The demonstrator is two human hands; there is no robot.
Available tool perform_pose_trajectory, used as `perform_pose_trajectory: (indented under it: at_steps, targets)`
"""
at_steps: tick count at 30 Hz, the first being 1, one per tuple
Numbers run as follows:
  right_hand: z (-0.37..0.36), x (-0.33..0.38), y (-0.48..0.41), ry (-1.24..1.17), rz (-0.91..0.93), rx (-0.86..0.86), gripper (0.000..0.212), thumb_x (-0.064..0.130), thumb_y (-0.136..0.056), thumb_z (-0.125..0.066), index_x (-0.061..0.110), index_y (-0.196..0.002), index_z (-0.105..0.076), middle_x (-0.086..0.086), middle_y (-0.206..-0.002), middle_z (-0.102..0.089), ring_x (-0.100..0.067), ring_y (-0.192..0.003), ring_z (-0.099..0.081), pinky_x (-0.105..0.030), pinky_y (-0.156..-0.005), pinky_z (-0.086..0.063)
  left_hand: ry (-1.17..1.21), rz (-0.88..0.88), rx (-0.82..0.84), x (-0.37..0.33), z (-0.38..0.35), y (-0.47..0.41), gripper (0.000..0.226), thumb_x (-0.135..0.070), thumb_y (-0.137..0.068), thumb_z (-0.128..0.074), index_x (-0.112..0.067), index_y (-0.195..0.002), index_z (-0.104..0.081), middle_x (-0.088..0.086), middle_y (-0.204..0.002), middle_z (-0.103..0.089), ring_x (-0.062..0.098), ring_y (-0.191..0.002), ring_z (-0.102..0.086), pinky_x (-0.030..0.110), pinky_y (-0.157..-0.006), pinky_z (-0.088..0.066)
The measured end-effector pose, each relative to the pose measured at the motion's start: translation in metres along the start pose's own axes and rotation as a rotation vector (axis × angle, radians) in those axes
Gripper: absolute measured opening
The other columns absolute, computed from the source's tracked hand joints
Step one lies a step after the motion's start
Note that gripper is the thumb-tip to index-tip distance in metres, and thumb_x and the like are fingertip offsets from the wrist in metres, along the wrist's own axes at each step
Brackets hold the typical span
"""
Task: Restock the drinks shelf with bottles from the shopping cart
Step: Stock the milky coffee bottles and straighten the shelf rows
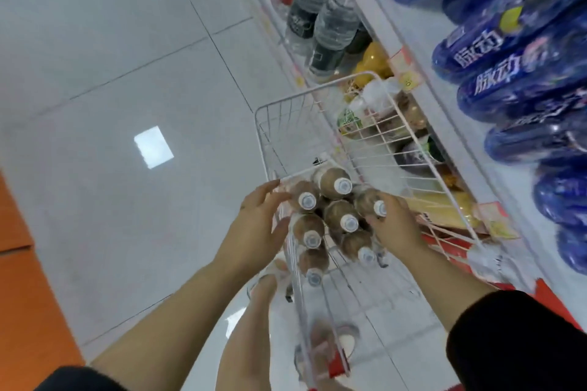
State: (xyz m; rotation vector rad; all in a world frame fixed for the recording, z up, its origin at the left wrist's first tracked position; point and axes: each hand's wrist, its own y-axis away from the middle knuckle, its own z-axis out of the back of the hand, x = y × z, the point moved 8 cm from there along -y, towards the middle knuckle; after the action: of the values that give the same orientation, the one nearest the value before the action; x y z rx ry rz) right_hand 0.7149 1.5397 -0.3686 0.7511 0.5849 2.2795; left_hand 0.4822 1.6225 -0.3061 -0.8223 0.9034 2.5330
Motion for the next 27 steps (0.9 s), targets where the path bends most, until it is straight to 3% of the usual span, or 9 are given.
perform_pose_trajectory:
  at_steps: [5,10,13,15,17,21,23,27]
  targets:
    - [0.006,0.0,-0.016,0.076,0.021,-0.02,0.032,0.0,-0.08,-0.059,0.009,-0.111,-0.063,-0.019,-0.112,-0.054,-0.036,-0.102,-0.054,-0.029,-0.075,-0.034,0.017,0.006,-0.051,-0.003,0.0,-0.006,0.033,-0.018,-0.092,-0.053,-0.026,-0.124,-0.054,-0.005,-0.144,-0.035,0.017,-0.134,-0.03,0.019,-0.1,-0.023]
    - [0.055,0.003,0.003,-0.046,0.069,-0.109,0.027,-0.002,-0.072,-0.065,0.012,-0.095,-0.068,-0.01,-0.099,-0.064,-0.028,-0.09,-0.06,-0.027,-0.073,-0.043,-0.141,-0.034,-0.169,-0.03,0.011,-0.017,0.033,-0.014,-0.086,-0.06,-0.022,-0.118,-0.061,0.006,-0.141,-0.043,0.031,-0.136,-0.028,0.041,-0.11,-0.025]
    - [0.09,0.003,0.031,-0.133,0.085,-0.172,0.024,-0.003,-0.069,-0.067,0.01,-0.089,-0.068,-0.005,-0.093,-0.063,-0.022,-0.083,-0.058,-0.026,-0.072,-0.045,-0.108,-0.122,-0.047,-0.061,-0.001,-0.035,0.033,-0.015,-0.087,-0.057,-0.021,-0.12,-0.058,0.005,-0.142,-0.04,0.03,-0.131,-0.036,0.041,-0.104,-0.034]
    - [0.107,-0.001,0.049,-0.161,0.06,-0.197,0.02,-0.001,-0.069,-0.069,0.011,-0.086,-0.066,-0.003,-0.092,-0.059,-0.019,-0.079,-0.055,-0.011,-0.066,-0.038,-0.123,-0.174,0.065,-0.079,-0.021,-0.05,0.038,-0.015,-0.089,-0.054,-0.019,-0.126,-0.053,0.006,-0.142,-0.039,0.03,-0.126,-0.042,0.044,-0.099,-0.041]
    - [0.12,-0.002,0.063,-0.194,0.073,-0.242,0.021,0.002,-0.068,-0.074,0.016,-0.078,-0.062,-0.003,-0.09,-0.056,-0.018,-0.077,-0.053,-0.003,-0.064,-0.035,-0.225,-0.21,0.142,-0.089,-0.043,-0.068,0.044,-0.018,-0.089,-0.052,-0.02,-0.133,-0.047,0.006,-0.142,-0.039,0.031,-0.123,-0.044,0.045,-0.095,-0.045]
    - [0.131,-0.005,0.08,-0.298,0.053,-0.283,0.025,0.009,-0.063,-0.08,0.017,-0.075,-0.059,-0.002,-0.091,-0.055,-0.014,-0.077,-0.054,-0.004,-0.065,-0.035,-0.573,-0.192,0.339,-0.078,-0.086,-0.091,0.05,-0.025,-0.087,-0.056,-0.027,-0.134,-0.038,0.004,-0.139,-0.036,0.029,-0.119,-0.044,0.043,-0.089,-0.047]
    - [0.136,-0.007,0.086,-0.347,0.038,-0.32,0.026,0.01,-0.063,-0.08,0.017,-0.075,-0.058,-0.001,-0.091,-0.056,-0.01,-0.076,-0.053,-0.003,-0.067,-0.036,-0.66,-0.2,0.358,-0.076,-0.094,-0.096,0.045,-0.017,-0.087,-0.054,-0.025,-0.13,-0.04,0.006,-0.131,-0.037,0.031,-0.107,-0.05,0.045,-0.081,-0.051]
    - [0.141,-0.011,0.098,-0.393,0.03,-0.373,0.031,0.01,-0.063,-0.08,0.023,-0.073,-0.054,0.002,-0.089,-0.055,0.0,-0.075,-0.052,0.0,-0.068,-0.034,-0.595,-0.158,0.335,-0.076,-0.093,-0.102,0.039,-0.001,-0.085,-0.044,-0.02,-0.119,-0.046,0.009,-0.115,-0.041,0.03,-0.076,-0.05,0.041,-0.066,-0.047]
